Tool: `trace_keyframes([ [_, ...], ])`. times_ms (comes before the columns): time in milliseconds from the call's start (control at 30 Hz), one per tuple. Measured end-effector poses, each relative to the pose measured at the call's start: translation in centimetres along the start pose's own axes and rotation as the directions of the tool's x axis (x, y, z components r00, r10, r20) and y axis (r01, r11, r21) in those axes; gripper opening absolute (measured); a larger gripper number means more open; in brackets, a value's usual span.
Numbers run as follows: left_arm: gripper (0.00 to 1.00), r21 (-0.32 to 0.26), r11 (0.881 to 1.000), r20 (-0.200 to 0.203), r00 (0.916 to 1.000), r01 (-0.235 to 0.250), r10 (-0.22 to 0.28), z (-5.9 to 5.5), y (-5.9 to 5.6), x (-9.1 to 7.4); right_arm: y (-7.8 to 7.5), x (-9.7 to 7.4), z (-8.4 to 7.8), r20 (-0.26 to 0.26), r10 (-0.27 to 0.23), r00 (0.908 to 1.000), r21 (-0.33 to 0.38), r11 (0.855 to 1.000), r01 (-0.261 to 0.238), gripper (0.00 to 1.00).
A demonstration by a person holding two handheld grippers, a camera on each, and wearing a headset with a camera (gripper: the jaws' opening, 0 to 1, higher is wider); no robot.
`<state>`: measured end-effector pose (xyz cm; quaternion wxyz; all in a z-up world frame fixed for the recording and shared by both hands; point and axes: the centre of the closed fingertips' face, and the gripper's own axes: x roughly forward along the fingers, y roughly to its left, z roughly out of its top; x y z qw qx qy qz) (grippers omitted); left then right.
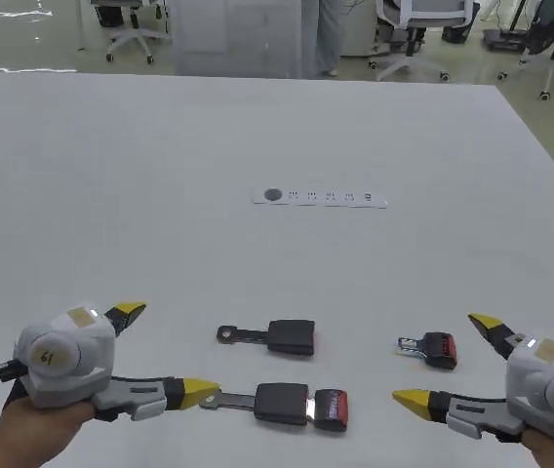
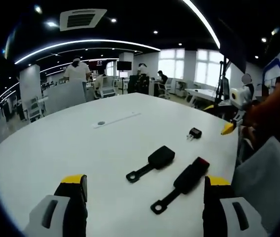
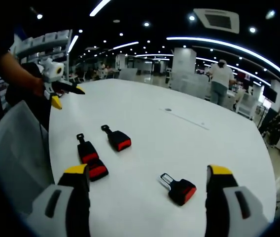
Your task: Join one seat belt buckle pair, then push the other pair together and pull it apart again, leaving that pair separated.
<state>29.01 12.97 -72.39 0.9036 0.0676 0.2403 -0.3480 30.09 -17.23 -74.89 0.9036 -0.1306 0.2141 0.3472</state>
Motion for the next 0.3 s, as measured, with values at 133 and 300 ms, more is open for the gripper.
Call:
trace_keyframes([
  [133,1.0,-0.008,1.0,0.003,1.0,0.0,0.0,-0.3,-0.2,-0.2,0.1,-0.6,-0.7,-0.01,-0.014,0.9998,0.016,1.0,0.015,1.0],
  [300,1.0,-0.004,1.0,0.011,0.9999,0.002,-0.002,-0.4,-0.4,-0.3,0.2,-1.3,-1.2,-0.013,-0.033,0.9994,0.031,0.999,0.033,1.0],
])
